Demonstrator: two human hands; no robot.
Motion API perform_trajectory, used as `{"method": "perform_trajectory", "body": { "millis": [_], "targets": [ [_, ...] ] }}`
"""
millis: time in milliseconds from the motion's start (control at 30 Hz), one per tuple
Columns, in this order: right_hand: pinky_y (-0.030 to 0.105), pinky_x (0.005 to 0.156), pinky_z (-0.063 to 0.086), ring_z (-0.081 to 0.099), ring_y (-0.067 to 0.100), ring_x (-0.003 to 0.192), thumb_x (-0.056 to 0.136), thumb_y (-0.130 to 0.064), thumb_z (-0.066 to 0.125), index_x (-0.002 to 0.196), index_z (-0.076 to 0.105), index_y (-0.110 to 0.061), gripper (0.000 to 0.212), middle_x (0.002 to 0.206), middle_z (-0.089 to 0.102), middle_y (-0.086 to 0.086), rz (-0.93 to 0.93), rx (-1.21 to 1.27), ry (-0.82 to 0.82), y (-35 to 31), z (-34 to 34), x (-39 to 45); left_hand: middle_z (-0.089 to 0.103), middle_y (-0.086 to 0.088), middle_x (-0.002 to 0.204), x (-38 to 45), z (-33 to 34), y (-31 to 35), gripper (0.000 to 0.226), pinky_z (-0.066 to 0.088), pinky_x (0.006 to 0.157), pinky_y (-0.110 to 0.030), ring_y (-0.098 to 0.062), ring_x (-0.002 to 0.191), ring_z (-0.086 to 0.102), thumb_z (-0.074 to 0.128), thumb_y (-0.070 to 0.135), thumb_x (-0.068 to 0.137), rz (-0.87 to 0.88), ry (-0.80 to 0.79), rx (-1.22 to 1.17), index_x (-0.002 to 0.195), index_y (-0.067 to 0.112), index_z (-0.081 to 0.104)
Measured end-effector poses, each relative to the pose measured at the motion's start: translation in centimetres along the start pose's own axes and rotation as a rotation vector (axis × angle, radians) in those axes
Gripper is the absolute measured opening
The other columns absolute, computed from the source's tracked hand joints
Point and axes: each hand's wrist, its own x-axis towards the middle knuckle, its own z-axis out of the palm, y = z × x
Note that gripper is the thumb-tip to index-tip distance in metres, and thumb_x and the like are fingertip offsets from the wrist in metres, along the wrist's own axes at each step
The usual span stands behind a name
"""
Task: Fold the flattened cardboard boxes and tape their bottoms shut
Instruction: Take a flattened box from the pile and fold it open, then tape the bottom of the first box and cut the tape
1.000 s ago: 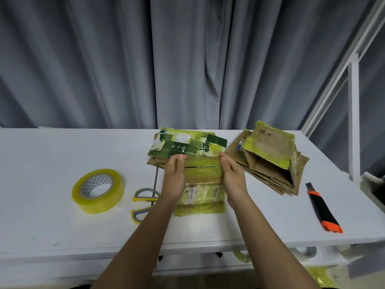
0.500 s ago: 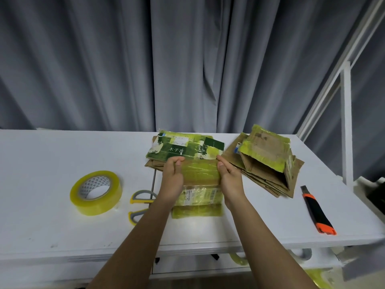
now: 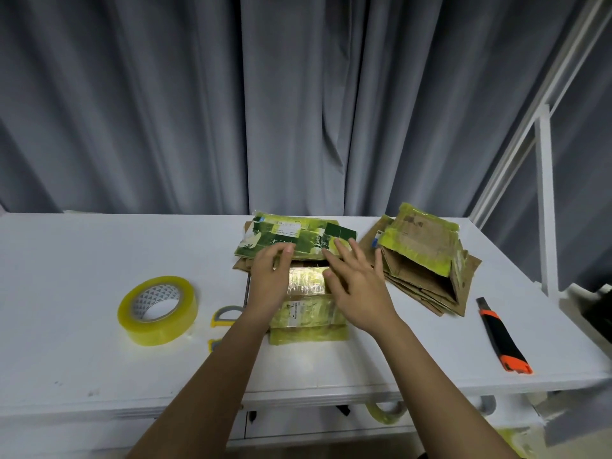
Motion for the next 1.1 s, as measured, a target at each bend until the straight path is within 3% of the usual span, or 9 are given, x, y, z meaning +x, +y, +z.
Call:
{"method": "perform_trajectory", "body": {
  "millis": [133,267,400,533,600,700,833,1000,1100],
  "targets": [
    [0.039,0.115,-0.018,0.002,0.01,0.148,0.093,-0.05,0.024,0.145,0.038,-0.031,0.057,0.158,0.021,-0.008,0.033,0.027,0.035,-0.8,-0.6,0.1,0.057,0.003,0.121,0.1,-0.4,0.8,0.022,0.039,0.096,-0.027,-0.009,0.113,0.05,0.045,0.037,0.098,0.048,-0.007,0.029,0.109,0.027,0.061],
    [0.045,0.117,-0.013,0.002,0.014,0.148,0.094,-0.048,0.027,0.145,0.04,-0.029,0.056,0.158,0.022,-0.005,0.022,-0.02,0.051,-1.5,-0.8,0.0,0.057,0.002,0.121,0.1,-0.9,1.1,0.028,0.041,0.102,-0.035,-0.013,0.115,0.051,0.043,0.036,0.098,0.047,-0.002,-0.024,0.115,0.021,0.06],
    [0.048,0.118,-0.007,0.013,0.022,0.148,0.096,-0.041,0.031,0.14,0.049,-0.023,0.051,0.154,0.034,0.003,-0.035,-0.039,0.182,-2.4,-0.6,-0.5,0.057,0.002,0.124,-0.2,-2.1,1.1,0.029,0.042,0.102,-0.034,-0.013,0.117,0.052,0.041,0.034,0.099,0.042,0.029,-0.067,0.12,0.021,0.057],
    [0.047,0.118,0.016,0.03,0.027,0.141,0.092,-0.025,0.038,0.13,0.059,-0.012,0.044,0.142,0.049,0.009,-0.213,0.017,0.253,-5.4,0.2,-1.1,0.059,-0.001,0.121,-1.1,-5.2,-0.1,0.022,0.041,0.096,-0.024,-0.013,0.113,0.053,0.044,0.019,0.099,0.059,0.118,-0.032,0.116,0.015,0.058],
    [0.04,0.11,0.035,0.043,0.027,0.13,0.087,-0.014,0.04,0.122,0.063,-0.004,0.042,0.13,0.058,0.012,-0.312,0.107,0.271,-7.3,0.8,-1.5,0.057,0.0,0.121,-1.8,-7.7,-1.8,0.021,0.036,0.094,-0.019,-0.013,0.114,0.051,0.046,0.013,0.098,0.021,0.166,0.04,0.115,0.013,0.059],
    [0.039,0.094,0.046,0.052,0.03,0.113,0.081,-0.003,0.039,0.111,0.066,0.002,0.04,0.116,0.063,0.016,-0.445,0.156,0.285,-9.8,2.9,-2.0,0.052,-0.009,0.132,-2.9,-12.1,-5.5,0.029,0.033,0.101,-0.025,-0.022,0.125,0.046,0.047,0.007,0.096,-0.072,0.196,0.229,0.123,0.007,0.056],
    [0.039,0.087,0.049,0.052,0.031,0.112,0.081,-0.006,0.038,0.11,0.067,0.0,0.042,0.116,0.063,0.018,-0.489,0.164,0.143,-12.7,7.0,-2.3,0.049,-0.017,0.138,-3.9,-16.8,-8.8,0.042,0.034,0.105,-0.041,-0.033,0.128,0.045,0.053,0.003,0.09,-0.104,0.131,0.539,0.132,0.002,0.05],
    [0.032,0.104,0.038,0.045,0.027,0.13,0.092,-0.004,0.039,0.136,0.051,-0.006,0.046,0.143,0.045,0.011,-0.117,0.334,-0.216,-15.0,12.0,-1.3,0.024,-0.003,0.154,-3.5,-18.5,-10.8,0.062,-0.003,0.115,-0.046,-0.017,0.146,0.01,0.055,0.017,0.09,-0.089,-0.073,0.931,0.146,0.014,0.029],
    [0.027,0.109,0.024,0.031,0.024,0.14,0.093,-0.008,0.049,0.149,0.03,-0.009,0.059,0.152,0.032,0.008,0.03,0.399,-0.39,-16.2,14.2,0.0,0.031,0.0,0.15,-2.8,-19.1,-11.5,0.06,-0.009,0.114,-0.048,-0.013,0.143,0.016,0.053,0.017,0.088,-0.04,-0.142,1.03,0.144,0.019,0.031]
  ]
}}
